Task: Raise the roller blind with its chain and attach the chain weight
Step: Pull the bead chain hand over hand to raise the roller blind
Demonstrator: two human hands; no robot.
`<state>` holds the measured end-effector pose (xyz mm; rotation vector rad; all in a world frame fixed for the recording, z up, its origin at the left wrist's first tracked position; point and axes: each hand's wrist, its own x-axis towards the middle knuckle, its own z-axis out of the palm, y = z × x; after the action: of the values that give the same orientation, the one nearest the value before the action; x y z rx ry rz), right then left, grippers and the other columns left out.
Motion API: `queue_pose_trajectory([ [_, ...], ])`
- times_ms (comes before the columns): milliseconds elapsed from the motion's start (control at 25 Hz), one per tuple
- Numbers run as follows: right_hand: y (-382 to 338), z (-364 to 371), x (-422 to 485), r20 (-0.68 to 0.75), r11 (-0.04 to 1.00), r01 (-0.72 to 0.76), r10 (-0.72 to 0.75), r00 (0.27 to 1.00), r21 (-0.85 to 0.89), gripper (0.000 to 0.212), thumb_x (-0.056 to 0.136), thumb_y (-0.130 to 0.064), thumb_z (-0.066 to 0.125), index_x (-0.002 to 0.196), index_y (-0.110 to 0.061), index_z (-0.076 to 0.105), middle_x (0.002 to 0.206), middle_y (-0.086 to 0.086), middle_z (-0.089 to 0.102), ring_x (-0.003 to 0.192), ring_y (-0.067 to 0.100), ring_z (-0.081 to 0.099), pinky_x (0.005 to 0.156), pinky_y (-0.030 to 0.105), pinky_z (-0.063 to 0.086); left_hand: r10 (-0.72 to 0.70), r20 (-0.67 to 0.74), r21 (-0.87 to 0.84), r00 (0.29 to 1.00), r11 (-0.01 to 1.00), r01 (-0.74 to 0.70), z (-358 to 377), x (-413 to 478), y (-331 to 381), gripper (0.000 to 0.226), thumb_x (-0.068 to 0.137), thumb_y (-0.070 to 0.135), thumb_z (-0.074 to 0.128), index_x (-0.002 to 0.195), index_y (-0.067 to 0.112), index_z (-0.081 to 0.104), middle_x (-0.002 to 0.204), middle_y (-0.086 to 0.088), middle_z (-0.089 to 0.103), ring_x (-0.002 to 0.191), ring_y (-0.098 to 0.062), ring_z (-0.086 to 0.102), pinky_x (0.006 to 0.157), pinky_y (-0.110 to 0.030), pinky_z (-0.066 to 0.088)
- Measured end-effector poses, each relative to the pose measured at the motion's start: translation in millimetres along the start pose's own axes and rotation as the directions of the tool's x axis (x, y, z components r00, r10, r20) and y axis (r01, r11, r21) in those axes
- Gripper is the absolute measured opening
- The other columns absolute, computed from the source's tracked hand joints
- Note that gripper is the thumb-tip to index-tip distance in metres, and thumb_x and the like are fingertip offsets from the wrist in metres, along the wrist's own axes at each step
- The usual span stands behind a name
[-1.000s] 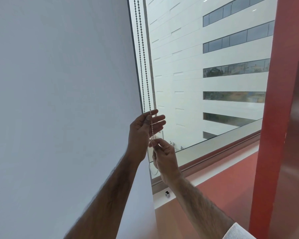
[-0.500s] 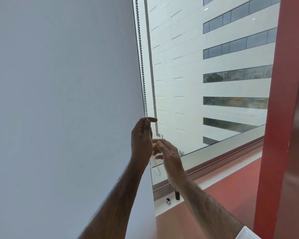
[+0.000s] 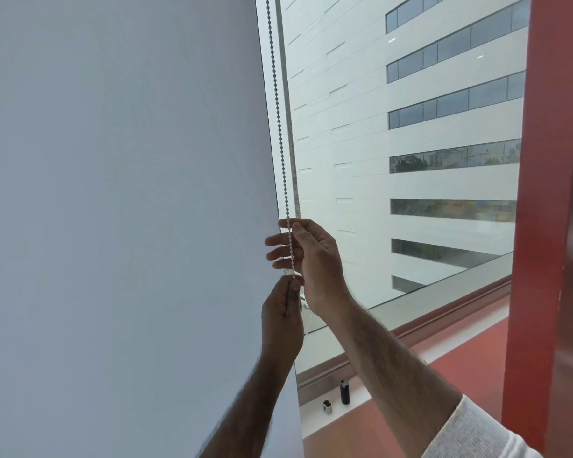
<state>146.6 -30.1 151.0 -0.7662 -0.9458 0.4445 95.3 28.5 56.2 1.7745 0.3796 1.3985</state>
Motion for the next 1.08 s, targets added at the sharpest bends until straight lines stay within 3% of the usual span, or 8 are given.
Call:
queue_pose_trajectory([
  [80, 1, 6, 1, -0.010, 1.000, 0.016, -0.016, 1.000, 0.020, 0.023, 0.108, -0.017, 0.046, 0.115, -0.009, 0.066, 0.067, 0.011, 0.058, 0.044, 0.013, 0.047, 0.043, 0.023, 0.030, -0.016, 0.011, -0.029, 1.000, 0.999, 0.016, -1, 0, 2, 0.028, 0.109, 0.006, 0.045, 0.086, 0.004, 0.060, 0.068, -0.010, 0.059, 0.063, -0.010, 0.048, 0.058, -0.026, 0.039],
  [200, -1, 10, 2, -0.061, 0.994, 0.102, -0.103, 0.993, -0.025, 0.017, 0.106, -0.016, 0.050, 0.107, -0.015, 0.067, 0.063, 0.017, 0.017, 0.040, 0.010, 0.019, 0.041, 0.022, 0.012, -0.069, 0.077, -0.117, 0.995, 0.990, 0.077, 2, -4, 14, 0.034, 0.109, 0.002, 0.041, 0.079, 0.006, 0.056, 0.055, 0.007, 0.047, 0.052, -0.004, 0.039, 0.050, -0.019, 0.033],
  [280, -3, 4, 3, -0.077, 0.983, 0.163, -0.169, 0.983, -0.080, 0.017, 0.106, -0.015, 0.052, 0.096, -0.015, 0.067, 0.061, 0.018, 0.017, 0.042, 0.011, 0.017, 0.041, 0.019, 0.016, -0.074, 0.188, -0.196, 0.979, 0.974, 0.111, 1, -4, 18, 0.033, 0.110, 0.014, 0.039, 0.088, 0.005, 0.063, 0.064, 0.008, 0.059, 0.058, -0.005, 0.053, 0.057, -0.023, 0.043],
  [360, -4, -5, 3, -0.093, 0.978, 0.189, -0.197, 0.976, -0.088, 0.021, 0.106, -0.014, 0.053, 0.089, -0.015, 0.066, 0.051, 0.002, 0.028, 0.040, 0.009, 0.019, 0.042, 0.017, 0.019, -0.065, 0.250, -0.236, 0.966, 0.963, 0.126, -3, 2, 19, 0.039, 0.108, 0.028, 0.037, 0.114, 0.009, 0.071, 0.101, 0.007, 0.078, 0.099, -0.009, 0.072, 0.090, -0.028, 0.054],
  [520, -4, -13, -3, -0.103, 0.969, 0.209, -0.224, 0.969, -0.134, 0.025, 0.106, -0.010, 0.050, 0.089, -0.015, 0.067, 0.046, -0.014, 0.040, 0.038, 0.000, 0.031, 0.039, 0.017, 0.029, -0.058, 0.135, -0.469, 0.989, 0.875, 0.115, -8, 35, 43, 0.039, 0.113, 0.020, 0.035, 0.138, 0.012, 0.063, 0.130, 0.004, 0.075, 0.128, -0.017, 0.067, 0.113, -0.034, 0.046],
  [760, 28, -14, -31, -0.121, 0.982, 0.099, -0.119, 0.985, -0.163, 0.021, 0.107, -0.011, 0.049, 0.111, -0.004, 0.069, 0.055, -0.019, 0.060, 0.046, -0.002, 0.054, 0.048, 0.009, 0.038, -0.023, 0.189, -0.539, 0.982, 0.833, 0.123, -13, 53, 92, 0.032, 0.111, 0.013, 0.040, 0.124, 0.010, 0.069, 0.112, -0.011, 0.080, 0.109, -0.030, 0.076, 0.095, -0.038, 0.061],
  [960, 58, -31, -55, -0.120, 0.973, 0.047, -0.075, 0.990, -0.225, 0.024, 0.106, -0.015, 0.052, 0.095, -0.019, 0.073, 0.054, -0.010, 0.045, 0.044, 0.003, 0.033, 0.046, 0.022, 0.026, -0.037, 0.245, -0.490, 0.969, 0.857, 0.157, -9, 45, 92, 0.032, 0.113, 0.018, 0.039, 0.125, 0.012, 0.067, 0.099, -0.009, 0.080, 0.084, -0.029, 0.079, 0.077, -0.038, 0.063],
  [1080, 56, -27, -62, -0.119, 0.990, 0.029, -0.046, 0.992, -0.141, 0.023, 0.105, -0.012, 0.052, 0.100, -0.015, 0.074, 0.062, -0.002, 0.062, 0.053, 0.004, 0.054, 0.049, 0.017, 0.041, 0.006, 0.169, -0.525, 0.986, 0.847, 0.085, 1, 42, 87, 0.030, 0.112, 0.021, 0.042, 0.124, 0.021, 0.070, 0.065, -0.002, 0.046, 0.043, -0.013, 0.036, 0.041, -0.024, 0.029],
])
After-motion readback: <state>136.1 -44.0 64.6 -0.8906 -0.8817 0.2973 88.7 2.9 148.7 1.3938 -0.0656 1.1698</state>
